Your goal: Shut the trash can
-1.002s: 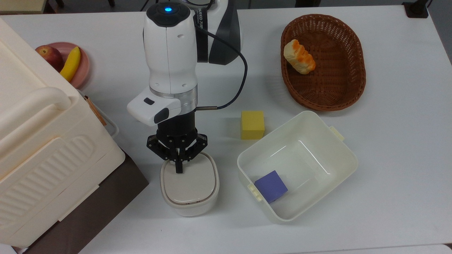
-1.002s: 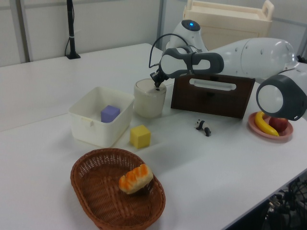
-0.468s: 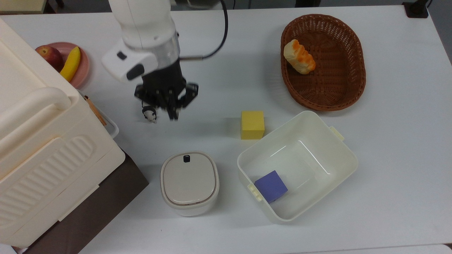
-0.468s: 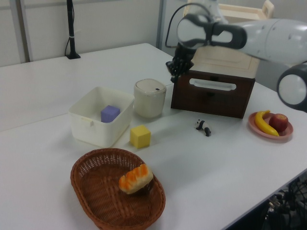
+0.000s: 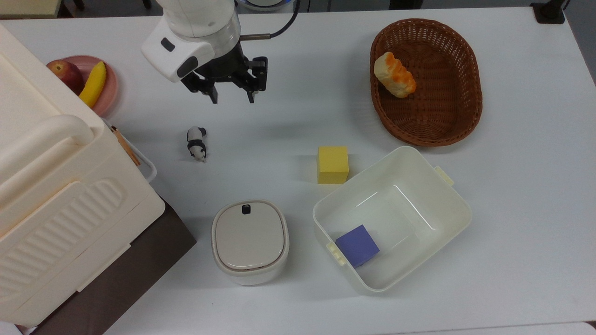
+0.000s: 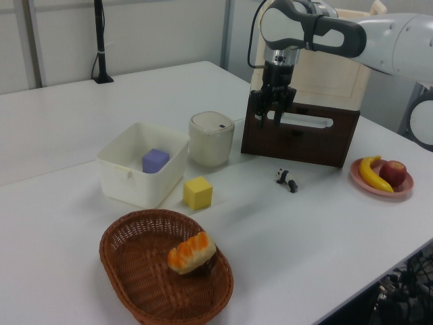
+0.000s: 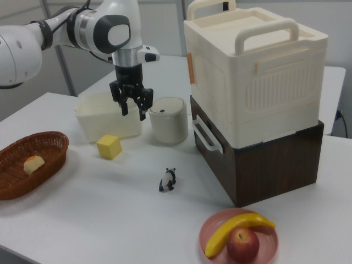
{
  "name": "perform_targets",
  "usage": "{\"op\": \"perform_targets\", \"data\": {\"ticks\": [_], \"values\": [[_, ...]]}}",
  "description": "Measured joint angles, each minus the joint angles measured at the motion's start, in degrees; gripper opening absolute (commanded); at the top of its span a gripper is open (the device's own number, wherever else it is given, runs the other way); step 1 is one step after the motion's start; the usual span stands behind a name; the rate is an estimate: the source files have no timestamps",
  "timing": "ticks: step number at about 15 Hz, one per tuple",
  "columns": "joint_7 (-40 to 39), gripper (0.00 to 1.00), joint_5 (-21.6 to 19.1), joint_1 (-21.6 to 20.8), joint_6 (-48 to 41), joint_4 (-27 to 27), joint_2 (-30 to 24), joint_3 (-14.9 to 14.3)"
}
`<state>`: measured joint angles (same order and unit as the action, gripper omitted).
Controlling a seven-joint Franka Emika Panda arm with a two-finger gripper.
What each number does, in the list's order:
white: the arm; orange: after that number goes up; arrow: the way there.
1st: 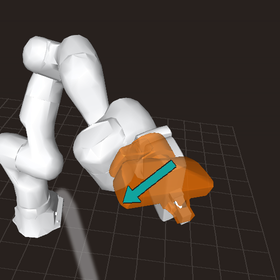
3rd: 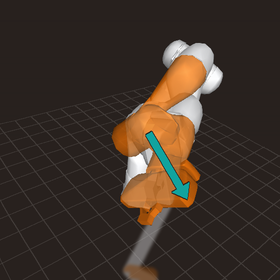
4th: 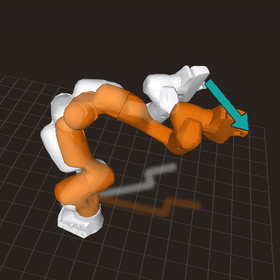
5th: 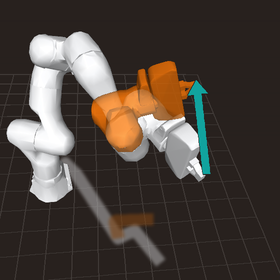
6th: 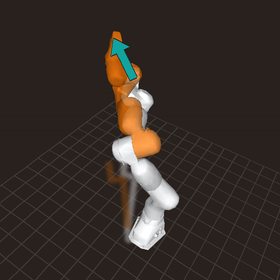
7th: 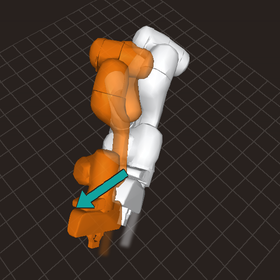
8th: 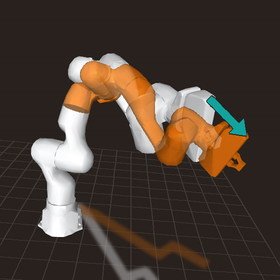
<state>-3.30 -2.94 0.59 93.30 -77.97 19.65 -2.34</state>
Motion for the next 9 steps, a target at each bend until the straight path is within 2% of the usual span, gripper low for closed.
{"op": "perform_targets", "data": {"ticks": [3, 9], "values": [[0.0, 1.00, 1.9, -0.1, -0.3, -1.7, -1.2, 0.0], [0.0, 1.00, 2.0, 0.1, -0.3, -2.4, -2.5, -0.2]]}}
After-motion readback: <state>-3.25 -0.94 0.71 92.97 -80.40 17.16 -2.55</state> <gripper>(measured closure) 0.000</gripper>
